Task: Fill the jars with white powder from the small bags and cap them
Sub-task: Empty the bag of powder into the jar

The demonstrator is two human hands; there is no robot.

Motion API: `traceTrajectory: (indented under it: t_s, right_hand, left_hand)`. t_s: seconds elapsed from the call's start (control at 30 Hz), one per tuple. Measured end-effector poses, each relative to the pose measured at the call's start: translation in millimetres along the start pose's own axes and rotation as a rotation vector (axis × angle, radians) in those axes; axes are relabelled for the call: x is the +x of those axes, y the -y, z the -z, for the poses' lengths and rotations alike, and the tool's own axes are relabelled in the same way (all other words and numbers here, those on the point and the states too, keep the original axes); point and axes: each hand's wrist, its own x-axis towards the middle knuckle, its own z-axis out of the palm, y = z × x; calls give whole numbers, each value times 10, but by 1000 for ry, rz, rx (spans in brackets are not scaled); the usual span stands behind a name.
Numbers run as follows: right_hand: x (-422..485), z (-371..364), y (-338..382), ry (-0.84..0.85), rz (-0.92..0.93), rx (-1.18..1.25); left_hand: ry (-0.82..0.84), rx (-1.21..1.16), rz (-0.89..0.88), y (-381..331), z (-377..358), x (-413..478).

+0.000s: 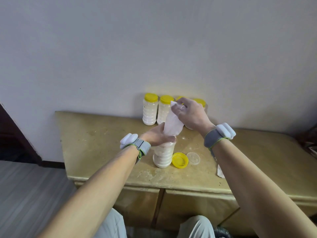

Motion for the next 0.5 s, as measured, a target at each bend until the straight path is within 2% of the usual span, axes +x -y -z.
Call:
traceTrajectory:
  t_s: [0.2,0.33,0.5]
  right_hand:
    - [17,-8,-18,-38,-33,-43]
    - [7,7,19,-22,-38,15]
    - [28,-7,26,-30,-31,-56]
  left_hand:
    - [-8,25,6,-36,3,-24]
    - [-7,28,-2,-27,3,-16]
    - [-2,31,-5,-14,5,-10]
